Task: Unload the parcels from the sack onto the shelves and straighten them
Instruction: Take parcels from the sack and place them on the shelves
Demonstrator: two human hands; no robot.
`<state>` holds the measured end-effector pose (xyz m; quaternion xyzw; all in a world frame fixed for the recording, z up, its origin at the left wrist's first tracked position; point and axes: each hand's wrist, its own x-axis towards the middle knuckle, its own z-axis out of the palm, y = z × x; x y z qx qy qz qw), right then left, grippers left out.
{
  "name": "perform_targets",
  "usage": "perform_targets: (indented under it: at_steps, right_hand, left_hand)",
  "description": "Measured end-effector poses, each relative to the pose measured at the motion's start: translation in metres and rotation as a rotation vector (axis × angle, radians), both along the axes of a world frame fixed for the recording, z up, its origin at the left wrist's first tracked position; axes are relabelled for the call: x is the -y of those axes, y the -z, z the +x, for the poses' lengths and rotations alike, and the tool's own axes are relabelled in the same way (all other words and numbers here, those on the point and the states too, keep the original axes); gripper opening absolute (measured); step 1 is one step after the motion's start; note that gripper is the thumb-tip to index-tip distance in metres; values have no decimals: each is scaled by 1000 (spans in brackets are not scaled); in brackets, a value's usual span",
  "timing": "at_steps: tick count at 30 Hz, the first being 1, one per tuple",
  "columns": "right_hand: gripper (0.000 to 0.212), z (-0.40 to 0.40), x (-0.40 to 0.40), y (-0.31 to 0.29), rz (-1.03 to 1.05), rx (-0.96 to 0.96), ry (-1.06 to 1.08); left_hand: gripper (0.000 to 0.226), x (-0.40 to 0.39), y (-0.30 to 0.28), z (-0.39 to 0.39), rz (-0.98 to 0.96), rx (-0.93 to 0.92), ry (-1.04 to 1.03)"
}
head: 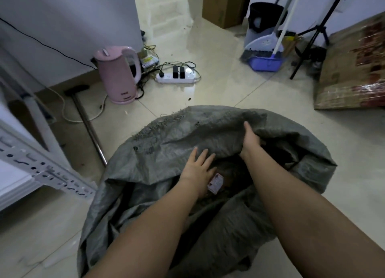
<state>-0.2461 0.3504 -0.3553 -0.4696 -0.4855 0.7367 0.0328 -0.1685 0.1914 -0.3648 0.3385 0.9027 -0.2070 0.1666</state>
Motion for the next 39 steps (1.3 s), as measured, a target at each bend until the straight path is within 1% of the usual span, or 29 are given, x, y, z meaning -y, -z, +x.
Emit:
perform_targets:
  at_steps: [1,2,3,5,6,8,9,10,12,13,14,16,18,19,21,22,23,25,26,27,30,31,32,33,34,35,37,39]
  right_hand:
    - [105,-9,-1,-2,-16,-16,92]
    - [93,-19,-2,-6,-54,-35,163]
    - [76,-28,-2,-11,-107,-68,201]
    - [44,-44,0,-26,-195,-149,178]
    - [38,-50,0,-37,-213,-193,136]
    - [39,-58,1,-61,-206,-300,16]
    - [40,-62,1,-76,-190,-347,-36]
    - [39,-65,1,-88,-196,-386,-44]
    - [36,-73,-7,-105,-241,-441,-18]
    - [35,-74,-11,-109,-253,-461,-26]
    - [34,-76,-15,-110,-239,-466,-38]
    - [34,-77,-23,-102,-172,-463,-72]
    - [39,-75,-26,-90,-98,-429,-114]
    - [45,-73,-28,-82,-66,-411,-147]
    - [64,-68,-30,-65,4,-346,-284]
    - [73,-64,-31,-56,74,-289,-393]
    - [78,-60,-30,-47,170,-235,-519]
    - [74,-51,-26,-30,404,-169,-777]
    - [73,-46,-25,-21,556,-132,-899]
    - [74,-42,-24,-13,746,-55,-1039]
    - [72,-23,-35,1,1472,362,-1610]
    - [71,-15,-44,2,1608,494,-1789]
    - [71,-8,-53,2,1675,603,-1926]
    - [71,-1,-65,0,1707,669,-2015]
    - [69,6,-76,-4,1740,671,-2069]
    - [66,11,-86,-8,1775,615,-2088]
    - [60,23,-104,-18,1820,423,-2052]
    - [60,35,-119,-28,1848,300,-2008]
  left_hand:
    - [65,2,-1,-3,-20,-13,19]
    - [65,3,-1,-6,-36,-28,33]
    - [66,2,0,-10,-47,-43,48]
    - [66,-1,2,-16,-70,-84,95]
    - [65,-4,2,-19,-92,-110,129]
    - [64,-11,1,-27,-187,-178,187]
    - [64,-12,0,-34,-265,-224,193]
    - [65,-12,-2,-42,-365,-281,185]
    - [72,-4,-9,-63,-568,-412,111]
    - [75,4,-16,-77,-626,-485,50]
    - [76,11,-25,-91,-644,-548,-15]
    - [74,23,-46,-116,-666,-604,-107]
    - [73,30,-67,-131,-740,-636,-121]
    - [72,32,-75,-135,-770,-657,-117]
    - [67,36,-83,-138,-776,-668,-83]
    - [64,37,-83,-139,-746,-656,-45]
    - [60,39,-81,-140,-696,-631,2]
    - [53,38,-74,-137,-562,-535,77]
    - [52,35,-69,-133,-491,-481,90]
    - [52,31,-63,-128,-428,-437,96]
    - [61,10,-47,-115,-274,-373,134]
    - [63,2,-44,-112,-230,-370,154]
    - [65,-4,-41,-112,-194,-377,171]
    - [65,-12,-40,-111,-160,-386,189]
    - [65,-19,-38,-110,-132,-392,202]
    - [65,-26,-38,-110,-112,-395,211]
    - [64,-42,-37,-109,-77,-394,221]
    - [64,-59,-37,-107,-29,-386,211]
